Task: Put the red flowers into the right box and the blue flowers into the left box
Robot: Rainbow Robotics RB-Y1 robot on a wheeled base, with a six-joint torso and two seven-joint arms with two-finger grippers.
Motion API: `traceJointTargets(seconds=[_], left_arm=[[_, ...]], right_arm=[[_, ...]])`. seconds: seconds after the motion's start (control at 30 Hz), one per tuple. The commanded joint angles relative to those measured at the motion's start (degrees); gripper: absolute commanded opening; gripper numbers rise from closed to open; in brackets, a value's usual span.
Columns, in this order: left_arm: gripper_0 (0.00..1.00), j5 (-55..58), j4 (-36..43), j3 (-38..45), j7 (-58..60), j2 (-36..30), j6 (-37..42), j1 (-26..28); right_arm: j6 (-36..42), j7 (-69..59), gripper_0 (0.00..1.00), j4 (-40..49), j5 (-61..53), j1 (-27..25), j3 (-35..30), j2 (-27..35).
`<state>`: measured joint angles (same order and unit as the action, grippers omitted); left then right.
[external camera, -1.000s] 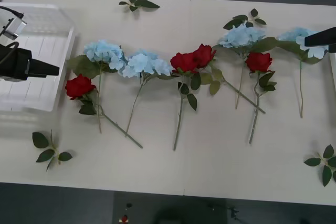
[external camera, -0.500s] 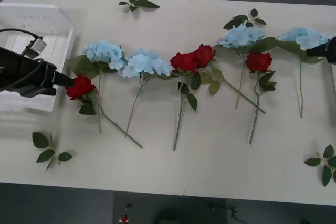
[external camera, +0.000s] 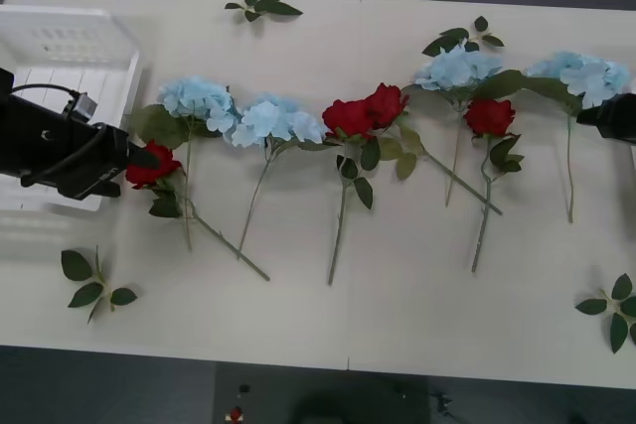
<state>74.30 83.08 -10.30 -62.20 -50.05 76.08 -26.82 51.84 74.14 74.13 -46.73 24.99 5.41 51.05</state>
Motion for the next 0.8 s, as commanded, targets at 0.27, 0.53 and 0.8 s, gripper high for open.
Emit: traceJointTargets(seconds=[0.27, 0.53, 0.8], left_arm=[[0.83, -12.69, 3.06, -1.83, 1.29, -0.75, -2.96, -1.83], [0.83, -19.89, 3.41, -5.34, 1.64, 0.83, -9.55, -1.75], [0.83, -22.00, 1.56, -5.26, 2.96, 5.05, -9.55, -1.66]], right_arm=[[-10.09, -0.58, 1.00, -15.59, 9.02, 9.99, 5.23, -6.05], [-14.66, -1.02, 1.00, -27.63, 13.24, 16.58, 5.23, -11.42], [-18.00, -1.46, 1.00, -34.84, 13.94, 19.75, 5.23, -14.49]])
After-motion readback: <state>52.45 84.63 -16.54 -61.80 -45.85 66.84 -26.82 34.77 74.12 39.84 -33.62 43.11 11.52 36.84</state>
